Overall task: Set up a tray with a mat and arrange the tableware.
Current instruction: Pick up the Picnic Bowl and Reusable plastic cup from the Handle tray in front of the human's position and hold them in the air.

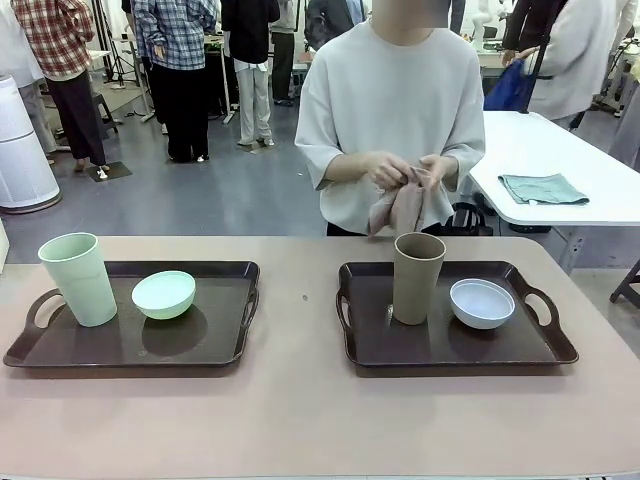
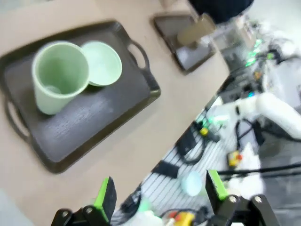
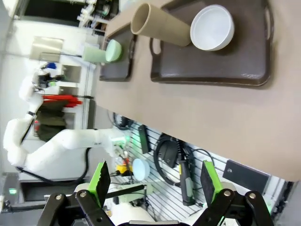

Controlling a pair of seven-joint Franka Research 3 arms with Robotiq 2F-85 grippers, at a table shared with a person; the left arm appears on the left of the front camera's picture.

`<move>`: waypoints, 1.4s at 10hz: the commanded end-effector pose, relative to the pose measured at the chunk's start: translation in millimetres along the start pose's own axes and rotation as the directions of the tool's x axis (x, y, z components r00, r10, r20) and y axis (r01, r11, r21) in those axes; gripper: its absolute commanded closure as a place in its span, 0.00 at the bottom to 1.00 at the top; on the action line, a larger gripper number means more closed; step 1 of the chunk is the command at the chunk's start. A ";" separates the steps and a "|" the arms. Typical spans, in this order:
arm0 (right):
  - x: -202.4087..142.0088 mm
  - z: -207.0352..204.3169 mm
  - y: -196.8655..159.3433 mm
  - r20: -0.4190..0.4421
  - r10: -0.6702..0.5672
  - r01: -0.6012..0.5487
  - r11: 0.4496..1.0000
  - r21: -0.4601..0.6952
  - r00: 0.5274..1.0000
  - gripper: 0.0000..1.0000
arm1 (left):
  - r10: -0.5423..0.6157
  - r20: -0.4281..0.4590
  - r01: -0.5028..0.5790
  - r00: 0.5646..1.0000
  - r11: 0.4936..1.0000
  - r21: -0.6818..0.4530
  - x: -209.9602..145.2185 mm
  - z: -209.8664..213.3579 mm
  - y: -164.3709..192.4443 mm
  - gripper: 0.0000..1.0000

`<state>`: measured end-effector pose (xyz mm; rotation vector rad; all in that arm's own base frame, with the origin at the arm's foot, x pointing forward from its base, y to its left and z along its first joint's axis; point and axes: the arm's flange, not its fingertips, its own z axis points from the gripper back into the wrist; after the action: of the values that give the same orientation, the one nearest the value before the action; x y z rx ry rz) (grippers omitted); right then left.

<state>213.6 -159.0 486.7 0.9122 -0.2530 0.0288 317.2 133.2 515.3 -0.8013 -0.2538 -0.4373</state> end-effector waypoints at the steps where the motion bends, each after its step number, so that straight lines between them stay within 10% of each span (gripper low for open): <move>1: 11.6 -31.8 23.8 -0.019 -0.029 0.026 0.988 -0.151 0.999 0.00 | -0.228 -0.144 0.250 0.963 0.954 0.167 23.4 -38.5 -36.7 0.00; 5: 48.2 -100.7 33.5 -0.049 -0.100 0.073 0.916 -0.395 0.994 0.00 | -0.483 -0.343 0.559 0.805 0.813 0.166 76.4 -127.2 -95.8 0.00; 10: 57.4 -190.7 8.6 -0.021 -0.150 0.108 0.790 -0.603 0.988 0.00 | -0.745 -0.300 0.798 0.595 0.592 0.113 122.8 -232.8 -137.9 0.00; 12: 58.0 -184.9 10.7 -0.032 -0.163 0.116 0.814 -0.569 0.986 0.00 | -0.697 -0.268 0.738 0.665 0.668 0.092 122.8 -233.1 -137.5 0.00; 14: 120.2 -159.6 33.8 -0.047 -0.137 0.084 0.807 -0.584 0.989 0.00 | -0.717 -0.334 0.782 0.612 0.610 0.124 123.6 -232.8 -148.7 0.00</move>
<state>361.1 -21.2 443.3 0.3173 -0.1041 -0.1171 373.3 -167.1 495.4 -0.3452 -0.4097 -1.2780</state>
